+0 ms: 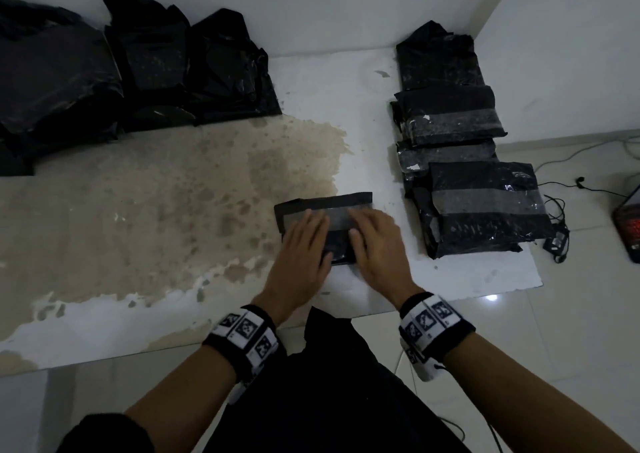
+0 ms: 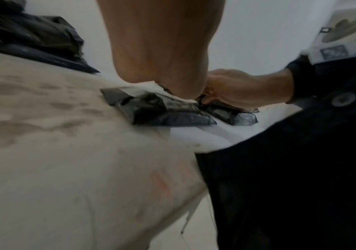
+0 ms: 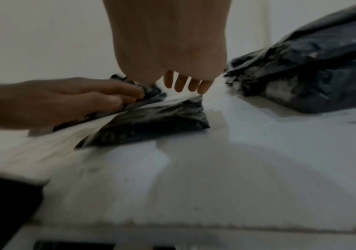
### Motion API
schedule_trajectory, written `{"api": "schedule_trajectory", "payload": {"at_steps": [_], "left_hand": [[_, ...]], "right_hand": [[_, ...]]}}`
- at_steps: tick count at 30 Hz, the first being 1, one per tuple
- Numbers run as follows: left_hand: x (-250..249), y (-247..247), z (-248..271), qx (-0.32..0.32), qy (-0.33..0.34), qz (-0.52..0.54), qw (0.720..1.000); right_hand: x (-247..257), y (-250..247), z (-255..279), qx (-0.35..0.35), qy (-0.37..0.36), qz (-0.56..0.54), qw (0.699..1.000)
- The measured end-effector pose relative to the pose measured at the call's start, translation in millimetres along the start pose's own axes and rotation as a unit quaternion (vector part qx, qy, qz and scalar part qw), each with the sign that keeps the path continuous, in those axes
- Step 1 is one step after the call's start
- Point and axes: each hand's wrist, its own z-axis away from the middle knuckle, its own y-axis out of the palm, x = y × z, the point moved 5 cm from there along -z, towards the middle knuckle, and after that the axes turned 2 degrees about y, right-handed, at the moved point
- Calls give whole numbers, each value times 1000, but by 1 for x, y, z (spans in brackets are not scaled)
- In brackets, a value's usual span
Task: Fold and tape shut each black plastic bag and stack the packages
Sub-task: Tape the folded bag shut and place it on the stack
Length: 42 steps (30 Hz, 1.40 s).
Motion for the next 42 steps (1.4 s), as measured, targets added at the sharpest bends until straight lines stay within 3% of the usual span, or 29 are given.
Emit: {"api": "schedule_trajectory", "payload": {"at_steps": [3,11,14,18,28,42], "left_hand": [[-6,14,1,1,-4,-35,999],[11,29,4,64,-31,-81,994],[10,30,4,56,-42,-60,996],[9,31,5,46,-58,-55,996],[8,32,6,42,-74,-22,996],[16,31,10,46,-131,20,990]], "right_hand": [[12,26,14,78,-93,96,988],[8,47,14,168,-111,177,963],[6,46,15,171,-101,177,964],[-8,43,19,145,-23,170,974],[-21,37,22,119,47,129,983],[-35,37,23,142,63,194,969]]}}
